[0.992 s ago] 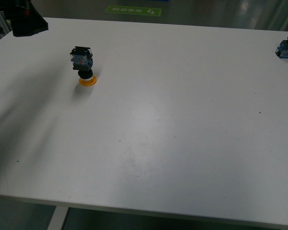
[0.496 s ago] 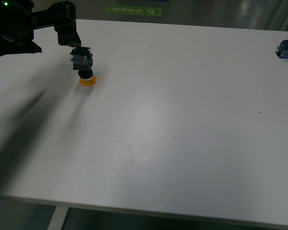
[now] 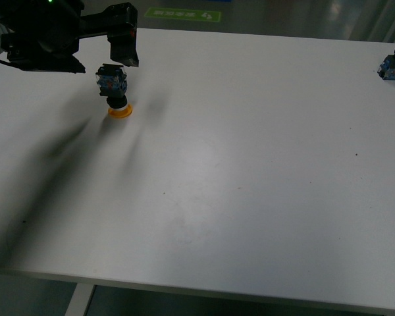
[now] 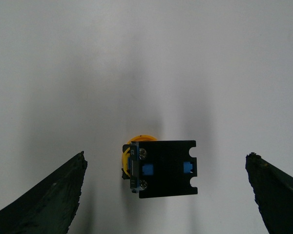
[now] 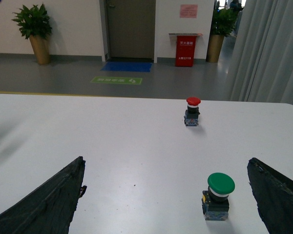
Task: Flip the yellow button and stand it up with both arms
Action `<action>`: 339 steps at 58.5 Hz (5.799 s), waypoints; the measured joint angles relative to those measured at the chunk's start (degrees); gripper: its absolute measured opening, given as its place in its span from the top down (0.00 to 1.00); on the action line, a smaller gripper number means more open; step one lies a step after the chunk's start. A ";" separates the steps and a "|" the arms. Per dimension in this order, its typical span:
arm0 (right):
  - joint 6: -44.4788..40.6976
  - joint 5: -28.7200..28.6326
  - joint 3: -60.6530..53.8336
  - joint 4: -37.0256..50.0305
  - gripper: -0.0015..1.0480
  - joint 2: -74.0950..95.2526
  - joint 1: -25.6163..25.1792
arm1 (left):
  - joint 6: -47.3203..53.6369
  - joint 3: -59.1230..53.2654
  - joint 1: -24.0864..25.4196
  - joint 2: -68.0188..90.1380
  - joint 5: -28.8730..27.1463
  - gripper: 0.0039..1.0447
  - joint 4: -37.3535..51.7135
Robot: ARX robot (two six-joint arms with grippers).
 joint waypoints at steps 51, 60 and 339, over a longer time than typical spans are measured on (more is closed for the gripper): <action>-0.02 0.00 0.00 0.00 0.07 0.00 0.00 | 1.03 7.19 -1.36 4.79 -1.03 0.06 -4.87; 0.00 0.00 0.00 0.00 0.07 0.00 0.00 | 1.01 7.65 -1.66 4.96 -1.36 0.10 -5.25; 44.83 -3.56 47.71 27.87 0.07 76.94 27.23 | -76.15 -27.02 -11.76 -14.21 26.95 0.71 87.17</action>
